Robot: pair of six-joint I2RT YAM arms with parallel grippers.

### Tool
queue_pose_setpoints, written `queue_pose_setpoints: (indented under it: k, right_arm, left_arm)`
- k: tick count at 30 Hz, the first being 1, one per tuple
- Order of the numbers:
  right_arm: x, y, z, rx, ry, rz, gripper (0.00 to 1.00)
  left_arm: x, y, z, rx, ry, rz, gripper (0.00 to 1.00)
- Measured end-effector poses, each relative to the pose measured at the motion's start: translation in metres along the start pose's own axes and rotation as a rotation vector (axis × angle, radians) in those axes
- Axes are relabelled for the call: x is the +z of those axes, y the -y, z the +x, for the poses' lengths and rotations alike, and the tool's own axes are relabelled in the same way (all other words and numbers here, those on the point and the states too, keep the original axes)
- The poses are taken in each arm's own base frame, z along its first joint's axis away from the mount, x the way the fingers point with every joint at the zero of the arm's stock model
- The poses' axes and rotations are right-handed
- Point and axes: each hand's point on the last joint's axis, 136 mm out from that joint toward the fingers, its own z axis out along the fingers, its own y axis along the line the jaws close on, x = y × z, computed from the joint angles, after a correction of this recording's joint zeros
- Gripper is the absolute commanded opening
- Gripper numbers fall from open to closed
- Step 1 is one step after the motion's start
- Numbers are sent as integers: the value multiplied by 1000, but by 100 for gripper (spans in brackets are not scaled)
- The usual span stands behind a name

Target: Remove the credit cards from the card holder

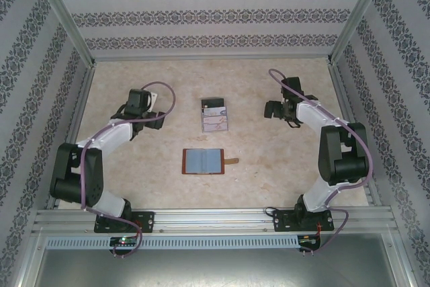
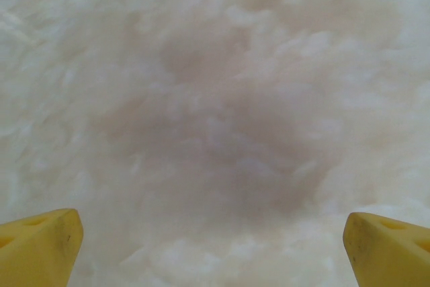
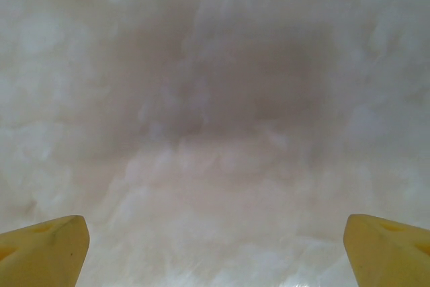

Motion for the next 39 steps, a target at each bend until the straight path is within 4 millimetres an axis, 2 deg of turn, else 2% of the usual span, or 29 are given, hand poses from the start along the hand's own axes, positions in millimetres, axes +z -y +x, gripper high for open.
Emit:
queue_pose_setpoints:
  k: [4,7,12,16,18,24,28,32,39]
  right_arm:
    - [-6,6,-7,-60,147,10,98]
    - [-2,13,-10,-89,228,25,98]
    - [7,21,-2,-131,324,38,98]
    - [1,21,1,-147,401,18,98]
    - [-5,20,-1,-152,449,-4,98]
    - [-18,18,-12,-147,554,-57,98]
    - [-21,17,-8,-147,599,-82,98]
    - [-18,22,0,-138,618,-82,98]
    - [-26,23,-10,-128,675,-75,98]
  left_arm:
    - [-5,-18,10,-85,75,-67,100]
    - [-5,-29,24,-147,126,-100,100]
    - [2,-46,51,-277,186,-110,100]
    - [7,-56,46,-363,267,-77,100]
    - [11,-55,39,-378,307,-38,100]
    - [17,-33,29,-355,348,92,100]
    - [15,-29,17,-329,417,107,100]
    - [21,-26,26,-327,402,70,100]
    - [21,-26,24,-305,405,1,100]
